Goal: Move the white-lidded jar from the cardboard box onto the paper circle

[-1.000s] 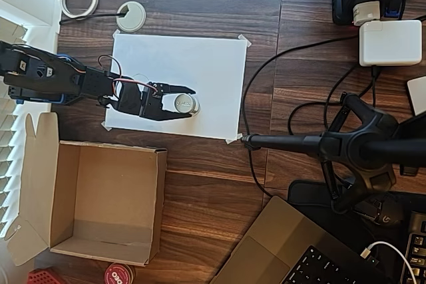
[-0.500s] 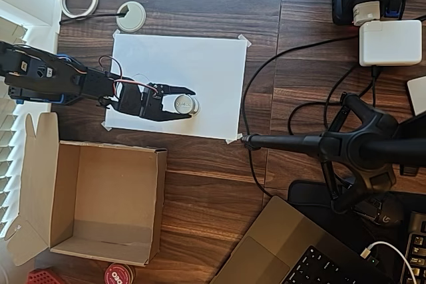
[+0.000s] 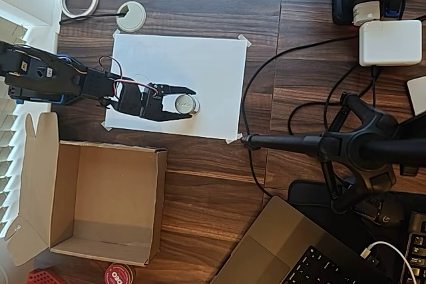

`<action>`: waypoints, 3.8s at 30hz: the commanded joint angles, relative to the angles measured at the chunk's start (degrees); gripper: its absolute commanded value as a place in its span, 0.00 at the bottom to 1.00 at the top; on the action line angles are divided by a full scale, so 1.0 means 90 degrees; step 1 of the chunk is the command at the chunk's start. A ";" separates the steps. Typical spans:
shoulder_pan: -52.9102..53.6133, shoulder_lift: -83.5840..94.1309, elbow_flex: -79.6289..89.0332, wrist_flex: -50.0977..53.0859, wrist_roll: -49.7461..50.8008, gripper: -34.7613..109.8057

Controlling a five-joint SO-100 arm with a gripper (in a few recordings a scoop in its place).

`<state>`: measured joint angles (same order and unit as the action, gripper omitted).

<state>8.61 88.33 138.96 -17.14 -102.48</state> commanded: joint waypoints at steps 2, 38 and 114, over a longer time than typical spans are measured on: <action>0.0186 0.0342 -0.0244 -0.0498 -0.0098 0.48; -0.1240 1.0586 0.3770 0.7471 0.9170 0.29; -0.1602 1.1934 0.3857 1.0166 1.0430 0.24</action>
<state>-4.83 192.04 176.22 73.30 -7.65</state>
